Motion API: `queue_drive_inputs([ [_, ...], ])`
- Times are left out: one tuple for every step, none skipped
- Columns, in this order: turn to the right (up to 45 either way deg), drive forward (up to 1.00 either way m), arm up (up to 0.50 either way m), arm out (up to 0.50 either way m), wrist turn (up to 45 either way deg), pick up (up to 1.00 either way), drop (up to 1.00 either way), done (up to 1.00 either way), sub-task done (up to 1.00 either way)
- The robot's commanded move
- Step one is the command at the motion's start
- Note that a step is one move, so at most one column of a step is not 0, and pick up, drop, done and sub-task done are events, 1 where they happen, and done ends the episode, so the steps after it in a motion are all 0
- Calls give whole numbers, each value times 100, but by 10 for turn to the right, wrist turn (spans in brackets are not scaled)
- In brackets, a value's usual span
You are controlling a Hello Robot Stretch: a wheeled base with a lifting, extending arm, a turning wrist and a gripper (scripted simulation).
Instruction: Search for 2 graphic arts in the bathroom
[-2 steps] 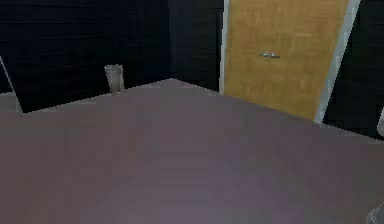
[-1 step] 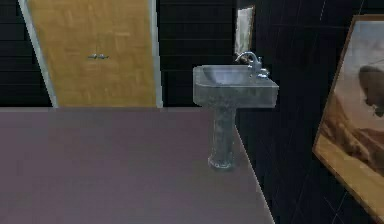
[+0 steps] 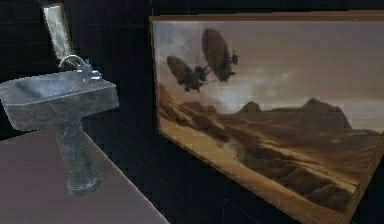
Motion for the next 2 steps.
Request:
queue_drive_inputs([
  [0, 0, 0, 0, 0, 0, 0, 0, 100],
  [-450, 0, 0, 0, 0, 0, 0, 0, 0],
])
